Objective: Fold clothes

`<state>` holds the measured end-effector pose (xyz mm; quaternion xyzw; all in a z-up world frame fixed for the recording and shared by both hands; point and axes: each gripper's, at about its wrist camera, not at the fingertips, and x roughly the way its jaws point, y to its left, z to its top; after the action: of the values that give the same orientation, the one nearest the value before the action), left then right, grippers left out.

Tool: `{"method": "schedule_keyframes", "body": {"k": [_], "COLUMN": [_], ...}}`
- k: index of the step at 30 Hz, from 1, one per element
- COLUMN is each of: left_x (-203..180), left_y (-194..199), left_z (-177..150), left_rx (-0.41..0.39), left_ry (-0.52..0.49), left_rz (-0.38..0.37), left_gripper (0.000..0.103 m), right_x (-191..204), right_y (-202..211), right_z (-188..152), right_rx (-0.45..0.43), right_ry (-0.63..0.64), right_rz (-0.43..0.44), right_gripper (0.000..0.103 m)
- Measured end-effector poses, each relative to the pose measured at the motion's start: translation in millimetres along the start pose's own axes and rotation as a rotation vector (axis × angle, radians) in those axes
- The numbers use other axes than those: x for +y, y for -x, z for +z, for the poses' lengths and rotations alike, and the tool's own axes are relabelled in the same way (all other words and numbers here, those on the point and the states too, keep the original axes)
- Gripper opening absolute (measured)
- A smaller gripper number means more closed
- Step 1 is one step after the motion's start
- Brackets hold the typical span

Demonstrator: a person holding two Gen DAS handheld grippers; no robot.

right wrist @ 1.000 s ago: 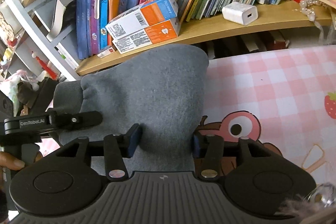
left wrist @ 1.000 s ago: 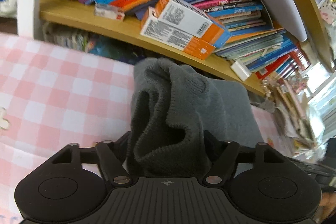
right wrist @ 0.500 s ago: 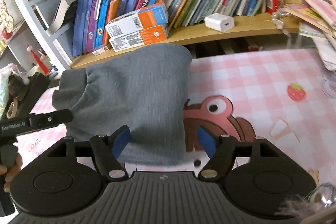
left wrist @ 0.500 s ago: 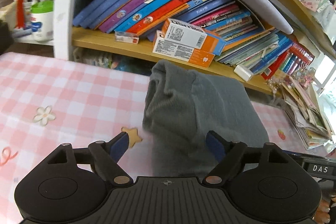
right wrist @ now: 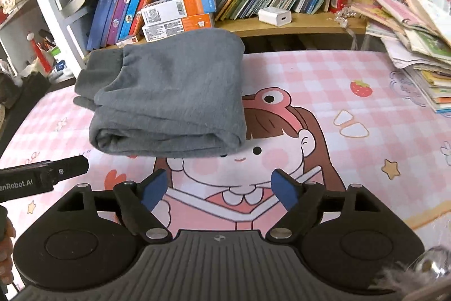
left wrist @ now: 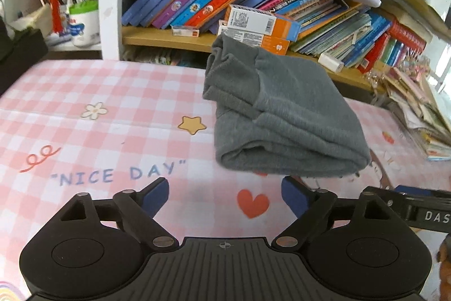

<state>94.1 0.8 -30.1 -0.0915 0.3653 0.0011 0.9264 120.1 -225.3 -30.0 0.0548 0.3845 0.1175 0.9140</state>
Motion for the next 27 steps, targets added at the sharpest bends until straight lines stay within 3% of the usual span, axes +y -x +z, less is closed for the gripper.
{"method": "schedule_keyframes", "body": {"k": [10,27], "left_x": [-12,-10], "left_y": [25,42], "left_z": [-21,-38], "left_rx": [-0.074,-0.086], "left_ry": [-0.089,-0.091], "left_rz": [0.101,0.106], "left_gripper": [0.100,0.102], "right_x": [18,29], "right_y": [25,37], "right_z": [-29,-48], "right_rx": [-0.088,-0.105], "right_ry": [0.055,0.060], "right_rz": [-0.079,-0.123], "right_gripper": [0.089,0.097]}}
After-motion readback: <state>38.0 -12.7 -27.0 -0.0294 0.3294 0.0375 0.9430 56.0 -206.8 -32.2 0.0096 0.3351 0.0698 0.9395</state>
